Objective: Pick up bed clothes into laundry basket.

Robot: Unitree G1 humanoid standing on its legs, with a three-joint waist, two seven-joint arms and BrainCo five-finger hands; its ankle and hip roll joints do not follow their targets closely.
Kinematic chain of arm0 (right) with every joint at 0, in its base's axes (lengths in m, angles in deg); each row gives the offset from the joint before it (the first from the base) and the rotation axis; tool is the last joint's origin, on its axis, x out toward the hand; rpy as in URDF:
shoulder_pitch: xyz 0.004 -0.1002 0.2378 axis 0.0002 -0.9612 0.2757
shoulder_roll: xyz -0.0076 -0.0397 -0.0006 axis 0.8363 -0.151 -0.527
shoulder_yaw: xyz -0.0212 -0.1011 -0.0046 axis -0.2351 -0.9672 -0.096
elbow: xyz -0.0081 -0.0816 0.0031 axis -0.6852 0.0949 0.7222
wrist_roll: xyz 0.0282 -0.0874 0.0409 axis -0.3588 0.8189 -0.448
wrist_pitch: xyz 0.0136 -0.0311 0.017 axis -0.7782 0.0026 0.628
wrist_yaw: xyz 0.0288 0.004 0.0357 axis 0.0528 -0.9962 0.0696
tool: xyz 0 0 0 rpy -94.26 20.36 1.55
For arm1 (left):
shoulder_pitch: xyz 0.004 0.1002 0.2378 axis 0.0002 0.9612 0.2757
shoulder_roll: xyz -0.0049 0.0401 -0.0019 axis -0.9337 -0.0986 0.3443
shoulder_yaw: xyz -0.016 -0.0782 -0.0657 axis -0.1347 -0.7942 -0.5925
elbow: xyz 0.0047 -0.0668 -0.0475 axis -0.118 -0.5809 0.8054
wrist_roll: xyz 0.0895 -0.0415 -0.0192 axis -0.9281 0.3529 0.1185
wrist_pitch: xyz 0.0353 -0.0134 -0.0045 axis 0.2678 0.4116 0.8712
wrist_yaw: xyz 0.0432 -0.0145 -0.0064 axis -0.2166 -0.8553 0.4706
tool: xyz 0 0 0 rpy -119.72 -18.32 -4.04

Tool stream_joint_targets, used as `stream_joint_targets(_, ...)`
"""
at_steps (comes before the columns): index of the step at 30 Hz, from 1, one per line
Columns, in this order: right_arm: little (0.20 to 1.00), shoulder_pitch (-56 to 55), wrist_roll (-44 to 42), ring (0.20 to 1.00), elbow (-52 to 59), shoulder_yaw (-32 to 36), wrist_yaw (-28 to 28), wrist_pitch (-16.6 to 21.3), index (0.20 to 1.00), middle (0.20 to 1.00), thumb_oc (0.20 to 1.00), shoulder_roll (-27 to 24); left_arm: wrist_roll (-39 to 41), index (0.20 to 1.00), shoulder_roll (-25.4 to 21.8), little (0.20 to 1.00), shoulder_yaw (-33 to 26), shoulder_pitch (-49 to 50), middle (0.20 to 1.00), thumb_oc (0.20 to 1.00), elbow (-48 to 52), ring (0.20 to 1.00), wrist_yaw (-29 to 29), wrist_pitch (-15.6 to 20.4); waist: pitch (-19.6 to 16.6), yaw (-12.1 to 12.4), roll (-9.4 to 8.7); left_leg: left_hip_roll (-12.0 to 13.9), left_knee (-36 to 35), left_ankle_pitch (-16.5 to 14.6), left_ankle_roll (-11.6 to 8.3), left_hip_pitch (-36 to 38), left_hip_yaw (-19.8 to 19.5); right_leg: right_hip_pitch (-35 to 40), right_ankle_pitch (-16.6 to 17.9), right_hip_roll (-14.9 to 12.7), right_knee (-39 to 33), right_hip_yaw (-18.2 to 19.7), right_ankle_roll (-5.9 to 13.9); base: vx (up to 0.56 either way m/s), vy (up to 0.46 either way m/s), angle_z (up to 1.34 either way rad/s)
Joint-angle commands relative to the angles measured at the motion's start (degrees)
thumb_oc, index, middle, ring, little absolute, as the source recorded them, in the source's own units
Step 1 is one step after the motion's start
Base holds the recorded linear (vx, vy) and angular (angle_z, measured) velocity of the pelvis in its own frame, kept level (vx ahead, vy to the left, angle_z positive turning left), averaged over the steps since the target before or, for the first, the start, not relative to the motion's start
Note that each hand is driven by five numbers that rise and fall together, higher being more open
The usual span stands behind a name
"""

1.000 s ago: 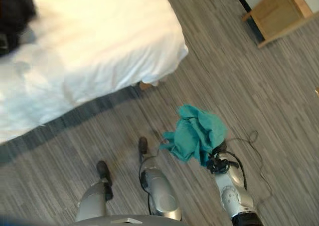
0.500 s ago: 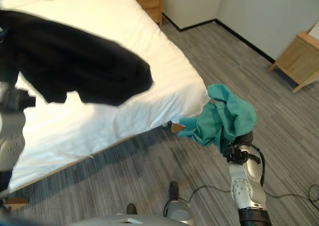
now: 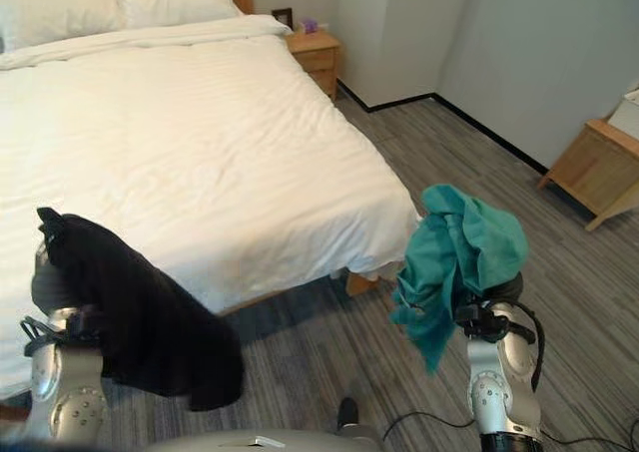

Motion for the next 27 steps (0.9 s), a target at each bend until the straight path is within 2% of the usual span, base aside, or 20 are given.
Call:
stream_joint_targets(1,0.2,3.54,0.03,0.2,5.35,4.39,0.36,5.68,0.2,0.2,0.2,-0.46,-0.49,0.2,-6.69,0.2,-0.08,-5.05,0.2,0.2,3.96,0.2,1.83,2.41,0.1,-0.96,0.21,0.03,0.38,1.07,1.5,-2.12,-4.32,3.69,-5.73,-4.07,7.08,0.52,4.25,-0.02,0.057,-0.02)
stream_joint_targets(4,0.2,2.96,-0.18,0.2,5.25,4.97,0.79,5.95,0.2,0.2,0.2,-0.05,-0.56,0.2,-7.15,0.2,0.94,-6.31,0.2,0.2,4.14,0.2,1.93,2.56,0.89,-1.67,0.16,-0.25,0.38,0.91,1.7,-1.93,-3.6,3.32,-5.31,-4.34,7.06,1.34,4.51,-0.03,0.07,-0.06)
stream_joint_targets(5,0.2,1.12,-0.03,0.2,6.23,5.9,1.02,6.13,0.2,0.2,0.2,0.95,-0.14,0.2,-7.16,0.2,2.2,-7.76,0.2,0.2,4.23,0.2,2.16,2.39,2.25,-3.53,0.03,-0.47,0.38,0.8,1.74,-2.4,-2.53,2.31,-4.15,-4.64,6.65,2.3,4.9,-0.1,0.054,-0.18)
stream_joint_targets(7,0.2,0.47,-0.07,0.2,6.71,6.32,1.08,6.08,0.2,0.2,0.2,1.4,-0.24,0.2,-7.39,0.2,2.52,-8.59,0.2,0.2,3.8,0.2,2.27,2.67,2.93,-4.13,-0.09,-0.58,0.38,0.74,1.83,-2.99,-1.38,1.13,-2.72,-4.63,5.87,3.38,5.19,-0.15,0.064,-0.37)
stream_joint_targets(8,0.2,0.32,0.03,0.2,7.0,6.73,1.22,6.51,0.2,0.2,0.2,1.76,-1.54,0.2,-8.77,0.2,3.1,-10.55,0.2,0.2,3.27,0.2,2.15,3.04,4.73,-6.2,0.02,-0.49,0.38,1.13,1.76,-4.76,1.26,-2.25,0.04,-4.42,4.65,5.65,6.08,-0.16,0.058,-0.5)
stream_joint_targets(9,0.2,0.42,0.05,0.2,7.02,6.75,1.24,6.49,0.2,0.2,0.2,1.81,-1.55,0.2,-8.83,0.2,3.09,-10.73,0.2,0.2,3.12,0.2,2.16,3.11,4.45,-5.79,0.0,-0.46,0.38,1.15,1.76,-5.11,1.72,-2.86,0.23,-4.33,4.67,6.14,6.08,-0.22,0.077,-0.59)
stream_joint_targets(10,0.2,0.3,0.27,0.2,7.28,7.07,1.51,6.78,0.2,0.2,0.2,2.09,-3.54,0.2,-9.75,0.2,2.88,-11.38,0.2,0.2,3.4,0.2,1.47,3.66,4.93,-6.51,0.07,-0.25,0.38,1.34,1.64,-5.98,3.5,-4.39,1.49,-4.16,4.43,6.77,6.51,-0.1,0.046,-0.62)
stream_joint_targets(11,0.2,-0.02,0.66,0.2,7.62,7.43,1.85,7.23,0.2,0.2,0.2,2.03,-5.44,0.2,-11.43,0.2,2.31,-12.28,0.2,0.2,3.82,0.2,0.64,4.12,5.72,-6.93,0.47,0.35,0.38,1.25,1.52,-6.24,5.72,-6.05,2.17,-4.5,5.01,4.4,6.89,-0.2,0.056,-1.37)
stream_joint_targets(12,0.2,0.35,0.05,0.2,7.82,7.24,2.05,7.92,0.2,0.2,0.2,2.32,-6.33,0.2,-13.19,0.2,1.35,-13.85,0.2,0.2,4.81,0.2,0.18,5.05,6.01,-6.14,1.16,1.95,0.38,1.93,1.09,-6.92,9.45,-6.15,0.05,-5.82,7.42,-2.73,6.53,-0.19,0.054,-1.67)
stream_joint_targets(13,0.2,0.49,-0.51,0.2,7.99,7.11,1.89,8.11,0.2,0.2,0.2,2.2,-6.44,0.2,-13.88,0.2,0.62,-14.88,0.2,0.2,5.04,0.2,0.06,5.41,6.01,-5.9,1.44,2.77,0.38,2.38,0.92,-6.97,11.6,-5.41,-1.93,-6.21,9.27,-6.42,5.86,-0.15,0.026,-1.95)
stream_joint_targets(14,0.2,0.56,-0.55,0.2,7.97,7.13,1.86,8.12,0.2,0.2,0.2,2.22,-6.43,0.2,-13.93,0.2,0.62,-14.99,0.2,0.2,4.95,0.2,0.07,5.45,6.21,-5.87,1.39,2.81,0.38,2.35,0.84,-6.79,11.63,-5.44,-2.27,-6.23,9.69,-6.37,5.81,-0.05,0.053,-1.59)
stream_joint_targets(15,0.2,1.01,-0.6,0.2,7.8,6.82,2.13,8.43,0.2,0.2,0.2,1.96,-6.88,0.2,-14.66,0.2,0.17,-16.73,0.2,0.2,5.37,0.2,-0.3,5.92,5.99,-5.52,1.6,3.64,0.38,1.68,0.64,-6.2,13.55,-4.2,-5.33,-6.83,13.81,-9.09,5.87,-0.09,0.031,-1.45)
stream_joint_targets(17,0.2,2.76,-0.94,0.2,6.99,5.61,2.26,8.76,0.2,0.2,0.2,1.6,-6.57,0.2,-13.8,0.2,-0.13,-17.53,0.2,0.2,6.94,0.2,-0.07,6.78,5.23,-4.21,1.16,4.74,0.49,2.52,1.13,-6.1,19.3,-1.6,-7.82,-7.73,18.88,-13.55,4.99,-0.17,-0.018,-1.74)
stream_joint_targets(18,0.2,3.86,-1.21,0.2,6.64,4.71,2.21,8.75,0.2,0.2,0.2,1.52,-6.5,0.2,-13.55,0.2,-0.32,-17.38,0.2,0.2,7.18,0.2,0.3,6.81,4.83,-3.17,0.66,4.89,0.58,2.67,1.02,-5.98,21.37,0.33,-8.17,-8.13,17.78,-15.08,4.88,-0.22,-0.179,-1.95)
stream_joint_targets(19,0.2,5.0,-1.48,0.2,6.13,3.17,2.03,8.46,0.2,0.2,0.2,1.62,-7.05,0.2,-13.4,0.2,0.0,-16.51,0.2,0.2,7.3,0.2,1.29,6.71,3.99,-1.96,-0.23,5.25,0.83,4.15,0.5,-6.76,24.16,3.2,-8.15,-7.04,12.45,-17.0,5.23,-0.17,-0.234,-1.79)
stream_joint_targets(21,0.2,3.52,-2.25,0.2,5.98,2.72,0.99,8.1,0.2,0.2,0.2,2.13,-6.69,0.2,-12.43,0.2,-0.29,-15.61,0.2,0.2,6.8,0.2,2.02,6.91,3.5,-1.76,-0.51,6.37,0.94,5.83,-0.85,-6.73,25.26,4.26,-8.49,-4.47,7.51,-14.31,4.38,-0.05,-0.239,-1.88)
stream_joint_targets(22,0.2,3.31,-2.33,0.2,6.02,2.69,0.89,8.09,0.2,0.2,0.2,2.06,-6.63,0.2,-12.35,0.2,-0.29,-15.41,0.2,0.2,6.8,0.2,2.13,6.96,3.4,-1.65,-0.43,6.58,0.93,5.99,-1.07,-6.61,25.38,4.51,-8.3,-4.16,7.0,-14.23,4.18,0.01,-0.225,-1.63)
stream_joint_targets(24,0.2,2.68,-2.43,0.2,6.2,2.11,0.44,7.66,0.2,0.2,0.2,1.73,-5.87,0.2,-11.14,0.2,0.04,-15.47,0.2,0.2,5.65,0.2,1.75,7.1,3.41,-2.13,-0.58,7.77,1.28,8.02,-2.54,-7.22,25.03,5.77,-8.94,-1.6,3.56,-12.41,3.44,-0.04,-0.328,-0.63)
stream_joint_targets(25,0.2,2.63,-3.0,0.2,5.83,1.54,0.36,7.46,0.2,0.2,0.2,0.99,-6.04,0.2,-10.26,0.2,0.77,-15.27,0.2,0.2,4.93,0.2,1.32,6.86,4.33,-2.06,-0.97,10.46,4.62,8.93,-4.42,-8.14,25.37,7.14,-9.13,-0.36,1.98,-12.57,2.45,-0.11,-0.422,-0.35)
stream_joint_targets(27,0.2,2.84,-3.57,0.2,5.67,1.88,0.28,7.36,0.2,0.2,0.2,0.68,-6.16,0.2,-10.12,0.2,0.63,-14.85,0.2,0.2,5.08,0.2,1.63,6.64,5.01,-1.89,-1.16,12.33,8.14,8.34,-5.37,-9.14,24.82,7.77,-9.79,0.23,1.88,-12.52,1.67,-0.07,-0.288,0.05)
